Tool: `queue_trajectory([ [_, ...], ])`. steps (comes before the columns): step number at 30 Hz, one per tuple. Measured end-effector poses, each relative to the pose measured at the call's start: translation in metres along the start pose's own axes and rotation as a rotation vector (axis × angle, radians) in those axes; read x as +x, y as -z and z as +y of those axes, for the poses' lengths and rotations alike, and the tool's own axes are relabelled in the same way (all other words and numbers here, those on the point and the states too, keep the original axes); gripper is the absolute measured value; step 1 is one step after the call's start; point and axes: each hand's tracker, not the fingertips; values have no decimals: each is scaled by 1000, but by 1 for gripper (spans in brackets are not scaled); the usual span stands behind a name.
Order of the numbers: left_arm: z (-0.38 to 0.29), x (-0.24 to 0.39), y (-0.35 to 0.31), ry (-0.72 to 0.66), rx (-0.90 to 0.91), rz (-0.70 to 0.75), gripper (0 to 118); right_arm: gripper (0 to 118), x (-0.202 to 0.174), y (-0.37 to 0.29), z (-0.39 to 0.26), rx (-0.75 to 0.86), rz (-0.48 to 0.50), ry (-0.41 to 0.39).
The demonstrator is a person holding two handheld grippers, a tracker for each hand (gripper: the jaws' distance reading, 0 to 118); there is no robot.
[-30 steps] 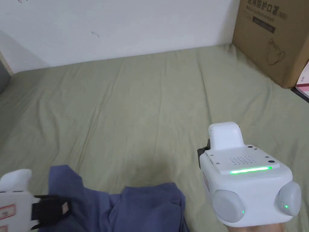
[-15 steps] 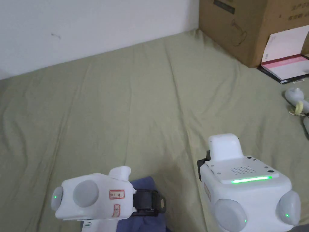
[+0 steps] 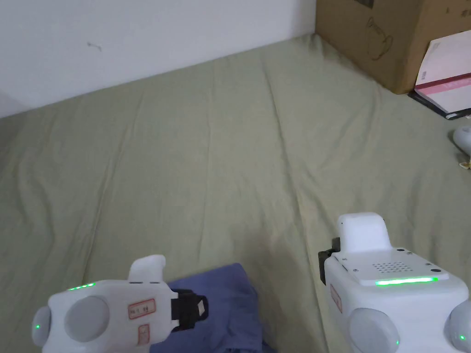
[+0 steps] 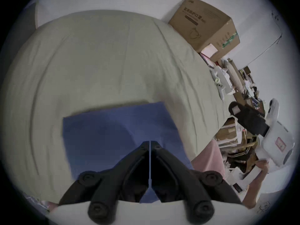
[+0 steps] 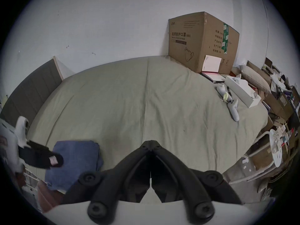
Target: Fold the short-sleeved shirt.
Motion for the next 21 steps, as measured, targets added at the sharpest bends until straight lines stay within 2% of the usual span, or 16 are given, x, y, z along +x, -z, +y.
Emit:
queue_trajectory([
  [3, -13, 13, 34, -25, -56, -107, 1, 0, 5, 6, -1, -10, -7, 3],
  [7, -32, 37, 77, 39, -148, -24, 0, 0, 9, 8, -2, -16, -8, 10],
  [10, -23, 46, 74, 8, -138, -63, 0, 0, 12, 9, -5, -18, -8, 5],
  [14, -21, 56, 81, 45, -146, -56, 0, 0, 12, 9, -6, -30, 9, 21],
  [18, -30, 69, 97, 30, -210, -185, 0, 0, 13, 9, -4, -34, 1, 5],
  [21, -36, 62, 89, 59, -190, -179, 0, 0, 13, 0, 2, -22, 17, 27],
])
